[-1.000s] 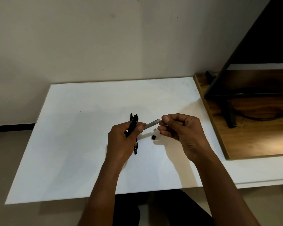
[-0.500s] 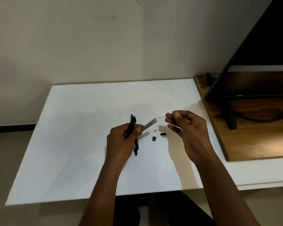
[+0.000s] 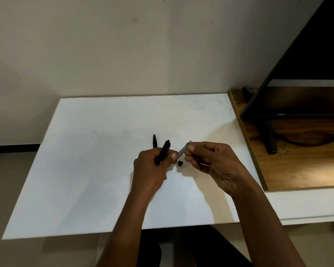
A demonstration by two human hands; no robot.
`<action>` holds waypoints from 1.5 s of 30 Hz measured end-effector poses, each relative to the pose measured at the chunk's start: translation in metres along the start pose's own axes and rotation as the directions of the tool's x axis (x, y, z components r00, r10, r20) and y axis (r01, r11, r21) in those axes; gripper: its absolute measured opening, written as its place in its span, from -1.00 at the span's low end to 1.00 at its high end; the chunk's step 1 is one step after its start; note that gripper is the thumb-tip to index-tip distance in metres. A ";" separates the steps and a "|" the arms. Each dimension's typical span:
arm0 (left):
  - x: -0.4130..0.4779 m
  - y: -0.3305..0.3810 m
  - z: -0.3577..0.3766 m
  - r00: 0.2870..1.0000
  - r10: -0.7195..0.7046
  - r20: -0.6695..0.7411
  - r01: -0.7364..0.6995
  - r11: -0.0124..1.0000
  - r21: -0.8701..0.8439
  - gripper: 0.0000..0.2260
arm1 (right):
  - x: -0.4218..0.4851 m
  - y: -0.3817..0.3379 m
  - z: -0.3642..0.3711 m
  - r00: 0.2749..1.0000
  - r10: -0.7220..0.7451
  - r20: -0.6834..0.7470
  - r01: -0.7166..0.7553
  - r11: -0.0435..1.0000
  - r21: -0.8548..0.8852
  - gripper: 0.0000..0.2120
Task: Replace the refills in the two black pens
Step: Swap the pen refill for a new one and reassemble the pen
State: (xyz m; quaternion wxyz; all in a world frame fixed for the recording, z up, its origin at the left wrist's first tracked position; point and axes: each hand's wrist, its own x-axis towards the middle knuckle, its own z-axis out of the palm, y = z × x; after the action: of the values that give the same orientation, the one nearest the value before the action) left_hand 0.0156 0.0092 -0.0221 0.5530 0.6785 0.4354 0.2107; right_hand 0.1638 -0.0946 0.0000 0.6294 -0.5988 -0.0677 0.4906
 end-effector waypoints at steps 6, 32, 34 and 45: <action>0.001 0.001 -0.001 0.996 -0.033 0.083 0.035 0.999 -0.033 -0.90 | -0.004 -0.014 -0.022 0.994 0.093 -0.057 -0.096 0.994 -0.051 -0.88; -0.003 0.006 0.001 0.996 -0.074 0.053 0.078 0.994 -0.072 -0.83 | 0.002 -0.011 -0.018 0.890 -0.396 -0.226 0.372 0.917 -0.142 -0.92; -0.004 0.006 0.002 0.996 -0.040 0.080 0.042 0.999 -0.029 -0.84 | 0.000 -0.011 -0.009 0.861 -0.457 -0.225 0.440 0.890 -0.123 -0.89; -0.004 0.005 0.001 0.988 0.105 0.117 -0.122 0.982 0.144 -0.89 | 0.000 -0.004 0.011 0.819 -0.534 -0.211 0.511 0.845 -0.156 -0.91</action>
State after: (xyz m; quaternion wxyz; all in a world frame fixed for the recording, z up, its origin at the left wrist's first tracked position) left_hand 0.0162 0.0048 -0.0170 0.5100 0.7526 0.3798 0.1710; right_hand 0.1583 -0.0863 0.0059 0.7148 -0.6418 -0.1733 0.2171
